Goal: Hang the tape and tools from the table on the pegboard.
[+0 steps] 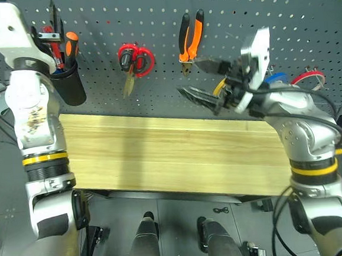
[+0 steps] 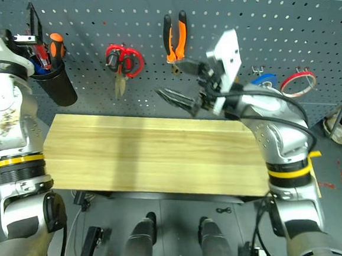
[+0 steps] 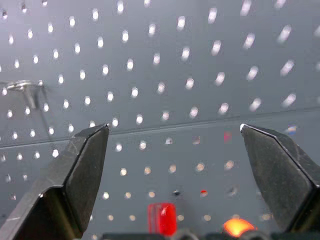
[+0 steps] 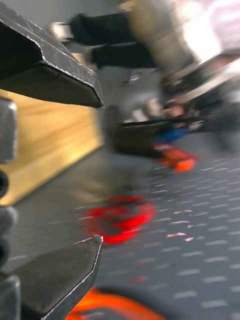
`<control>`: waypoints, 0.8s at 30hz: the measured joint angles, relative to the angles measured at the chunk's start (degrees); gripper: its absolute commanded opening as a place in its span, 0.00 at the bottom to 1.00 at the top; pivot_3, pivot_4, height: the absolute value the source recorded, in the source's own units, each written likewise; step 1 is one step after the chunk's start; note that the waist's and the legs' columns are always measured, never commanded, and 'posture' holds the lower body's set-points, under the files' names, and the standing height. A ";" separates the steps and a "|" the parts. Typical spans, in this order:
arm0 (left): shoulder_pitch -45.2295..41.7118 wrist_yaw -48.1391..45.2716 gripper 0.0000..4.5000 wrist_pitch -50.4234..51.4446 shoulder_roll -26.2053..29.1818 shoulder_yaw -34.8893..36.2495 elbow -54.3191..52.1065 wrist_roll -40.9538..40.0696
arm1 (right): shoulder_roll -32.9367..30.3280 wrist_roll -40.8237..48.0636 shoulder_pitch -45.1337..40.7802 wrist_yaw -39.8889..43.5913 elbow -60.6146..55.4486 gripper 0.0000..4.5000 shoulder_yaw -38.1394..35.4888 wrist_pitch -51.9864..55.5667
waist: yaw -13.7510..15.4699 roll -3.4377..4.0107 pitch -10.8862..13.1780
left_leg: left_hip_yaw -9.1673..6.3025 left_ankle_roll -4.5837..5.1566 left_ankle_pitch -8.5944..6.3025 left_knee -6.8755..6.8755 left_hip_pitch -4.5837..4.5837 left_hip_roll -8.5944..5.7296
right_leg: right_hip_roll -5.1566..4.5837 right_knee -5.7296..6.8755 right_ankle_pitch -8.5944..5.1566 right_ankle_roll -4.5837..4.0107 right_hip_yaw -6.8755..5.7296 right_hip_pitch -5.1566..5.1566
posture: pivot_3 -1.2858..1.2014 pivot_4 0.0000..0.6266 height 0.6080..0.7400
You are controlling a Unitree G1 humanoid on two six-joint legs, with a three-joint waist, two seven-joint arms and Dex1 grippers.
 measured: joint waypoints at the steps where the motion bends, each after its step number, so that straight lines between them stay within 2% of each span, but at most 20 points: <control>1: 1.04 -2.37 0.99 3.78 0.23 -0.27 -4.40 -3.36 | -1.09 -0.22 1.88 0.58 -1.19 1.00 0.19 0.00 | 0.00 0.00 0.00 | 0.00 -0.01 0.00 0.01 0.05 0.00 | 0.00 0.03 0.00 0.00 0.01 0.05 | 0.60 0.35 1.00; 3: 5.04 -6.99 0.99 10.94 0.66 -1.75 -12.58 -9.24 | -2.82 -1.18 5.66 1.31 -3.77 1.00 0.81 0.01 | -0.05 -0.01 -0.05 | 0.01 0.00 0.00 0.01 0.26 0.00 | -0.01 0.01 -0.02 0.02 0.03 0.25 | 0.60 0.37 1.00; 7: 22.04 -12.20 0.99 27.02 2.03 -7.52 -25.17 -17.26 | -5.49 -5.18 16.39 0.94 -6.84 1.00 3.16 -0.01 | -0.79 0.00 -0.19 | 0.04 0.02 -0.01 0.03 0.36 0.02 | 0.01 0.08 -0.04 0.04 0.10 0.26 | 0.59 0.40 1.00; 11: 34.22 -13.50 0.99 33.79 1.53 -15.80 -29.57 -17.30 | -4.63 -9.29 23.91 -4.06 -6.83 1.00 4.47 1.12 | -1.41 0.01 -0.19 | 0.05 0.09 0.04 0.14 0.35 0.01 | 0.02 0.10 -0.20 0.31 0.15 0.22 | 0.59 0.40 1.00; 14: 37.28 -14.30 0.99 32.21 0.13 -21.77 -28.30 -13.56 | -3.41 -13.82 27.39 -8.67 -6.56 1.00 5.58 1.04 | -1.39 0.02 -0.49 | 0.07 0.18 0.10 0.18 0.42 0.01 | 0.01 0.08 -0.20 0.37 0.14 0.31 | 0.58 0.39 1.00; 16: 39.44 -14.49 0.99 29.41 -3.15 -27.22 -22.66 -9.38 | -2.45 -17.54 31.02 -11.79 -4.10 1.00 6.92 0.09 | -1.23 0.12 -1.40 | 0.14 0.18 0.10 0.18 0.41 -0.02 | -0.02 -0.11 -0.23 0.39 0.19 0.39 | 0.57 0.37 1.00; 19: 40.46 -15.73 0.99 24.06 -7.60 -33.85 -13.21 -4.14 | 0.10 -21.01 33.34 -15.99 0.78 1.00 7.40 -0.47 | -1.30 0.08 -1.48 | 0.14 0.19 0.10 0.33 0.27 -0.01 | 0.00 -0.13 -0.20 0.33 0.22 0.33 | 0.57 0.36 1.00; 24: 39.40 -18.09 0.99 16.77 -10.96 -34.82 -4.09 -0.57 | 3.17 -23.79 34.57 -21.56 4.22 1.00 5.80 -0.53 | -2.05 0.18 -1.92 | 0.13 0.19 0.10 0.36 0.30 0.00 | 0.02 -0.07 -0.13 0.36 0.22 0.32 | 0.56 0.34 1.00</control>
